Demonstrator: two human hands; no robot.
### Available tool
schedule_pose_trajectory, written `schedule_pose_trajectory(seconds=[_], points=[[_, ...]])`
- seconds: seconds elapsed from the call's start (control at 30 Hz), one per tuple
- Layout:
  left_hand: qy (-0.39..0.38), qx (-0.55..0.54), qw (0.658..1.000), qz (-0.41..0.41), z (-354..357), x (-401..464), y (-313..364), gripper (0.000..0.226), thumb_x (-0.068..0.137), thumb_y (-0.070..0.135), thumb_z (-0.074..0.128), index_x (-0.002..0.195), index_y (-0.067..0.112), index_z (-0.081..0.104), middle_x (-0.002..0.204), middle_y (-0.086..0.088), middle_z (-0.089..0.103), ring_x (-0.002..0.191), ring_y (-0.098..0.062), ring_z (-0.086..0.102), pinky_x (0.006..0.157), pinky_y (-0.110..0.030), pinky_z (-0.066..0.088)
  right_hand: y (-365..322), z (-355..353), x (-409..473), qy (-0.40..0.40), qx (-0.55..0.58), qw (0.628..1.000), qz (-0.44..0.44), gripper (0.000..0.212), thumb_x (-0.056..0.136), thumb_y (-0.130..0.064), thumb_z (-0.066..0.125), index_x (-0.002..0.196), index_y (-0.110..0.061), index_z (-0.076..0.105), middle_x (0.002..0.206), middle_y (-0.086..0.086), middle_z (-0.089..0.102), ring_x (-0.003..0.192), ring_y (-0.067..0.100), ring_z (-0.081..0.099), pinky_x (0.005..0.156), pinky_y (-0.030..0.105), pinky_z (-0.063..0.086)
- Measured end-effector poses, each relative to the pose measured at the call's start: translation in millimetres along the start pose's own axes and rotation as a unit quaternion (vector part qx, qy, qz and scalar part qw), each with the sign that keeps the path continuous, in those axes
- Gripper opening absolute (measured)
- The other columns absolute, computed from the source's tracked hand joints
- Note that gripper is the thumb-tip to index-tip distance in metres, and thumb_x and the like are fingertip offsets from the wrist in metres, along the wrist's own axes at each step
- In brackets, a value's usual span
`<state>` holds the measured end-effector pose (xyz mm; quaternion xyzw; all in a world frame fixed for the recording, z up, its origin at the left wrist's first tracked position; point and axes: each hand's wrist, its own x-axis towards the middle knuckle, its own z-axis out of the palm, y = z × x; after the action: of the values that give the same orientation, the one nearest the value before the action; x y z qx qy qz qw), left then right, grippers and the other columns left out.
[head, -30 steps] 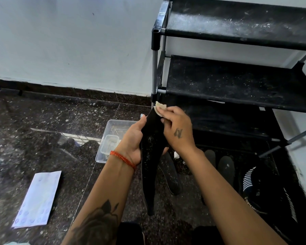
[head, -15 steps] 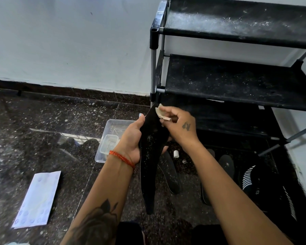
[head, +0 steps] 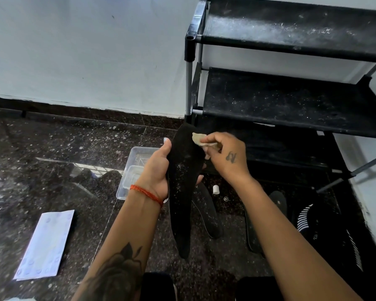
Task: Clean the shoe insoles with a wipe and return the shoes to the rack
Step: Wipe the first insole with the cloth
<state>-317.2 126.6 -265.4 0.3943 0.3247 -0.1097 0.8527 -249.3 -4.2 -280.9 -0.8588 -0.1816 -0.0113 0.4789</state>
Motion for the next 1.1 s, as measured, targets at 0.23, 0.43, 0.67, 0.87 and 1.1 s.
schedule_pose_trajectory(seconds=[0.23, 0.43, 0.67, 0.87, 1.1], points=[[0.016, -0.023, 1.0, 0.005, -2.7, 1.0, -0.6, 0.067, 0.096, 0.06, 0.024, 0.097, 0.006, 0.063, 0.081, -0.017, 0.071, 0.086, -0.033, 0.061, 0.085, -0.049, 0.044, -3.9, -0.9, -1.2, -0.166, -0.005, 0.986, 0.019, 0.021, 0.075, 0.0, 0.069, 0.079, -0.02, 0.073, 0.081, -0.008, 0.069, 0.071, -0.002, 0.06, 0.066, 0.008, 0.047], [0.02, -0.017, 1.0, 0.01, -0.7, 0.3, 0.4, 0.065, 0.096, 0.061, 0.024, 0.098, 0.01, 0.064, 0.088, -0.016, 0.071, 0.087, -0.031, 0.062, 0.085, -0.049, 0.045, -10.6, -12.2, 1.3, -0.058, 0.119, 0.988, 0.073, 0.021, 0.08, -0.011, 0.069, 0.095, -0.026, 0.069, 0.087, -0.011, 0.067, 0.078, -0.005, 0.059, 0.072, 0.007, 0.048], [0.022, 0.017, 0.999, 0.04, 6.0, -4.8, -4.4, 0.061, 0.102, 0.047, 0.021, 0.087, 0.008, 0.064, 0.065, -0.014, 0.07, 0.057, -0.025, 0.068, 0.065, -0.04, 0.054, -18.1, 21.0, -9.1, -0.051, 0.032, 0.998, 0.005, 0.026, 0.082, -0.003, 0.066, 0.105, -0.014, 0.072, 0.1, 0.004, 0.067, 0.094, 0.013, 0.061, 0.085, 0.017, 0.045], [0.02, -0.006, 0.999, 0.037, 3.2, -4.1, -1.9, 0.079, 0.101, 0.049, 0.02, 0.063, 0.005, 0.074, 0.063, -0.016, 0.069, 0.052, -0.025, 0.068, 0.057, -0.035, 0.056, -18.9, 7.0, -7.9, -0.205, 0.036, 0.977, -0.054, 0.03, 0.074, 0.007, 0.066, 0.09, -0.016, 0.076, 0.083, -0.01, 0.067, 0.078, 0.0, 0.062, 0.075, 0.014, 0.05], [0.027, -0.017, 0.999, 0.018, 1.4, -5.8, 0.8, 0.064, 0.098, 0.056, 0.022, 0.097, 0.009, 0.065, 0.087, -0.019, 0.072, 0.085, -0.035, 0.063, 0.085, -0.049, 0.042, -12.4, 4.0, -2.2, -0.015, 0.049, 0.999, 0.012, 0.027, 0.079, 0.002, 0.064, 0.096, -0.018, 0.074, 0.098, -0.003, 0.065, 0.087, -0.002, 0.057, 0.076, 0.0, 0.038]])
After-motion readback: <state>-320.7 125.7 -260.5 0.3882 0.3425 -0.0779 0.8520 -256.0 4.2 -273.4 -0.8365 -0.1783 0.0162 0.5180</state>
